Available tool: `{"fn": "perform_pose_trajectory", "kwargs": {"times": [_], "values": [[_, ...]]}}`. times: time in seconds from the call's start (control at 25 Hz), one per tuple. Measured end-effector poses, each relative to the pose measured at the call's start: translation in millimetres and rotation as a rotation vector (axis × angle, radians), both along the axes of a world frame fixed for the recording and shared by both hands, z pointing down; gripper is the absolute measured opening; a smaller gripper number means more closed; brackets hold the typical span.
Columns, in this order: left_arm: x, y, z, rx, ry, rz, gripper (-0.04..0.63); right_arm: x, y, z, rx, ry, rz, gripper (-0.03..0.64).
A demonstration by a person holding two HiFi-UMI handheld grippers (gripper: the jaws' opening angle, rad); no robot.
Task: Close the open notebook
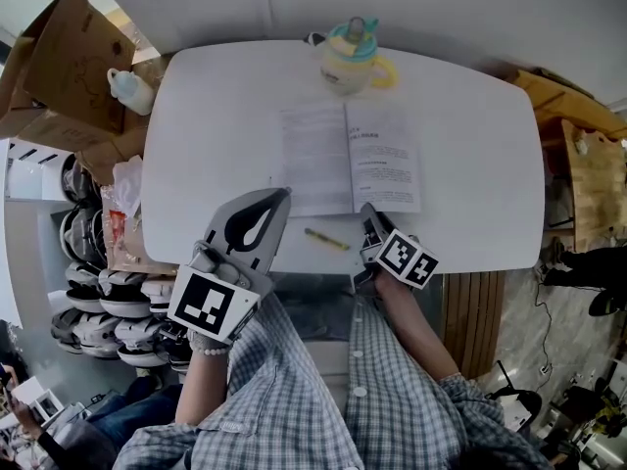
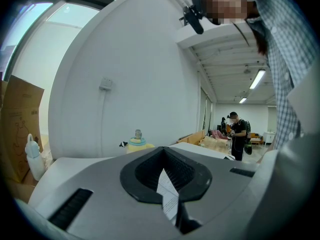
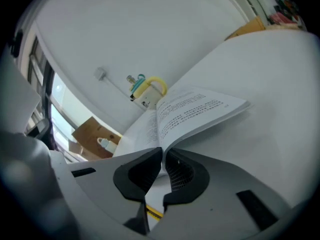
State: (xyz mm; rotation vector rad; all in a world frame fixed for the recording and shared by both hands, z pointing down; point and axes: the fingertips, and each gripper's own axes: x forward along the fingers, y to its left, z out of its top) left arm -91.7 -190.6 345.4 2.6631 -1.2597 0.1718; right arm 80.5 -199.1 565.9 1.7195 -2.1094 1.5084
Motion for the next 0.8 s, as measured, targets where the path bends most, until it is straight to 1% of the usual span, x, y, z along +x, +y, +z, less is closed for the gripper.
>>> {"fn": "perform_pose_trajectory", "kwargs": {"times": [0.12,0.24,0.32,0.56,0.8], "values": [[0.9,1.7,0.0,-0.012,0.002,-0.008,0.008,-7.5,3.0,-1.7,0.024,0.106,-0.086,0.037],[-0.1,1.9,-1.1,0.003,0.006,-0.007,0.008,-18.7,5.7,-3.6,0.05,0.191,-0.177,0.034],[-2.5,1.6,-1.5,0.004,0.007,-0.012,0.008,-25.9,7.8,-4.6,0.069,0.268,-0.247,0.034],[-8.7,3.2,-1.6,-0.003,0.009,-0.029,0.008,-38.5,10.1,-9.3,0.145,0.568,-0.437,0.035],[-12.2,2.7,-1.6,0.0,0.012,-0.034,0.008,-54.3,12.3,-11.4,0.206,0.828,-0.627,0.035]]}}
